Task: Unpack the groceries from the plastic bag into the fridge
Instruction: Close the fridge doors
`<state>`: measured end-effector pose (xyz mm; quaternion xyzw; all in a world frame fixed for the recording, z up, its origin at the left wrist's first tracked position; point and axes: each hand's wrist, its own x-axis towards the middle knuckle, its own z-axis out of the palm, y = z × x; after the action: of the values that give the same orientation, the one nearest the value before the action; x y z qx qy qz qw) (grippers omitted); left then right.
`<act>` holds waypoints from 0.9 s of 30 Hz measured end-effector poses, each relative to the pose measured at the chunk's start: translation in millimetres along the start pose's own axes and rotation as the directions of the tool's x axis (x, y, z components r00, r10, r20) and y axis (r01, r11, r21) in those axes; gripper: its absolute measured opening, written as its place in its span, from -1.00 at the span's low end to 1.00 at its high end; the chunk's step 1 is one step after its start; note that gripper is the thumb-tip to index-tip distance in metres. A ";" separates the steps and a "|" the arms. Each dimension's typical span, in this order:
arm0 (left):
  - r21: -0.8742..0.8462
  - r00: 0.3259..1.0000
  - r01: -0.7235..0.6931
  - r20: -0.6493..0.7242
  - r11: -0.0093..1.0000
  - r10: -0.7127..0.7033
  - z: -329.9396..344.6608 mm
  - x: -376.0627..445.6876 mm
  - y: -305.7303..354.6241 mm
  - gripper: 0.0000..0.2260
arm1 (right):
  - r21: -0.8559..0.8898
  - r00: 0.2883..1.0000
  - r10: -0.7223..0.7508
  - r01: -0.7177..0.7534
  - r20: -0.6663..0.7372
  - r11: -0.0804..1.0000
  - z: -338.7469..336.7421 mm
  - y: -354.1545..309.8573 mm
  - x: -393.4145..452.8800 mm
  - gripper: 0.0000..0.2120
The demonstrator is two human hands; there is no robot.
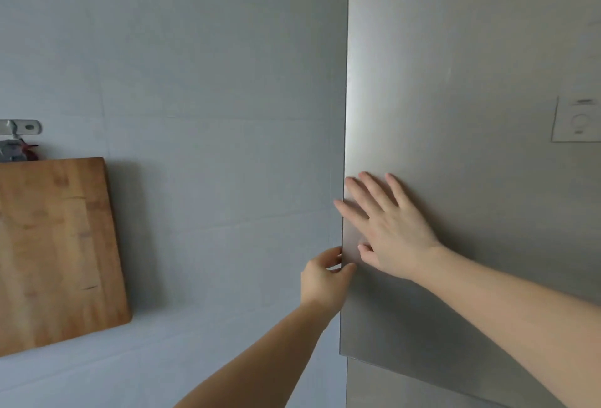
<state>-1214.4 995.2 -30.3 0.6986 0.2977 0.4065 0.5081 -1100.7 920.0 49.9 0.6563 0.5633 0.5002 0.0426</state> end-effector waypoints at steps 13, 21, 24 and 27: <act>0.037 0.998 -0.047 0.038 0.998 0.045 31.8 79.7 -14.6 -0.80 | -0.030 0.985 0.140 -0.137 0.096 0.990 57.6 23.5 28.2 -0.06; 0.118 0.993 -0.115 0.045 0.986 0.110 28.1 96.6 -18.9 -0.86 | -0.002 0.987 0.139 -0.140 0.077 0.990 63.0 23.3 30.3 -0.06; 0.122 0.992 -0.122 0.049 0.985 0.117 27.0 96.8 -18.8 -0.85 | -0.010 0.985 0.137 -0.137 0.104 0.991 61.5 23.5 30.7 -0.07; 0.151 0.990 -0.134 0.056 0.979 0.127 26.5 96.6 -20.3 -0.86 | -0.012 0.982 0.130 -0.129 0.137 0.992 59.8 24.1 29.9 -0.07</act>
<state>-1143.8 1069.2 -28.0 0.7632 0.2701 0.3982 0.4314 -1045.8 965.0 53.4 0.7245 0.5142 0.4563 0.0498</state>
